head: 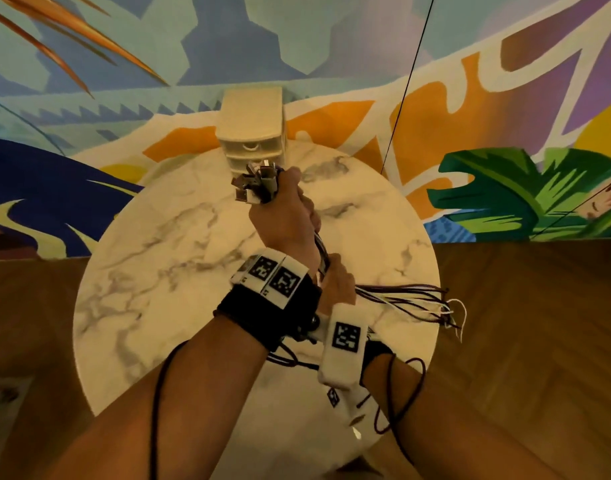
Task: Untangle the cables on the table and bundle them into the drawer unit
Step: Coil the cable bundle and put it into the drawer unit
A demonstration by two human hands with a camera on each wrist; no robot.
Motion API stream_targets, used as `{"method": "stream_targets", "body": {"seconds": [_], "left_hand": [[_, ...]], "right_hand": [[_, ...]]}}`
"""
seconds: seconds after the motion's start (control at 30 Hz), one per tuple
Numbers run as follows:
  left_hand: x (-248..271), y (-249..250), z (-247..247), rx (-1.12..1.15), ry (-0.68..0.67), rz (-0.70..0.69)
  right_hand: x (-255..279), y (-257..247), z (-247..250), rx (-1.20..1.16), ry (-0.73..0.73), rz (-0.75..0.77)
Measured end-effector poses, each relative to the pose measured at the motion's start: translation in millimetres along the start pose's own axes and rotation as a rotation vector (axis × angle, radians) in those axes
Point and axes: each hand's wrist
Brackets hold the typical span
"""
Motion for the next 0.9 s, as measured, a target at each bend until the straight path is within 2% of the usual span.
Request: {"method": "stream_targets", "body": {"seconds": [0.07, 0.1, 0.2, 0.3, 0.4, 0.47, 0.57, 0.7, 0.8, 0.83, 0.9], "left_hand": [[-3, 7, 3, 0.026, 0.017, 0.005], [-6, 11, 6, 0.036, 0.017, 0.006], [-18, 25, 20, 0.056, 0.014, 0.010], [-36, 35, 36, 0.074, 0.047, 0.013], [-49, 41, 46, 0.087, 0.006, 0.015], [-50, 43, 49, 0.084, -0.080, 0.050], [-44, 47, 50, 0.068, -0.303, 0.095], [-28, 60, 49, -0.032, -0.662, 0.180], [-16, 70, 47, -0.186, -0.888, 0.189], [-13, 71, 47, -0.233, -0.928, 0.190], [-9, 72, 43, -0.288, -0.915, 0.177]], "right_hand": [[-2, 7, 2, 0.180, -0.109, 0.028], [-1, 13, 3, 0.213, -0.085, 0.085], [5, 23, 11, 0.158, 0.034, 0.280], [9, 32, 29, 0.085, -0.042, 0.370], [13, 40, 41, 0.024, -0.131, 0.365], [16, 40, 47, -0.179, -0.203, 0.296], [16, 34, 61, -0.638, -0.340, 0.044], [13, 32, 76, -0.920, -0.463, -0.150], [7, 33, 80, -0.947, -0.520, -0.146], [5, 32, 81, -0.912, -0.529, -0.127], [5, 30, 83, -0.736, -0.495, -0.084]]}}
Point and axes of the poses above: each hand's wrist, its own x-axis away from the middle knuckle, its own z-axis out of the back of the hand, y = z × x, and after that the axes turned 8 degrees about z, right-handed
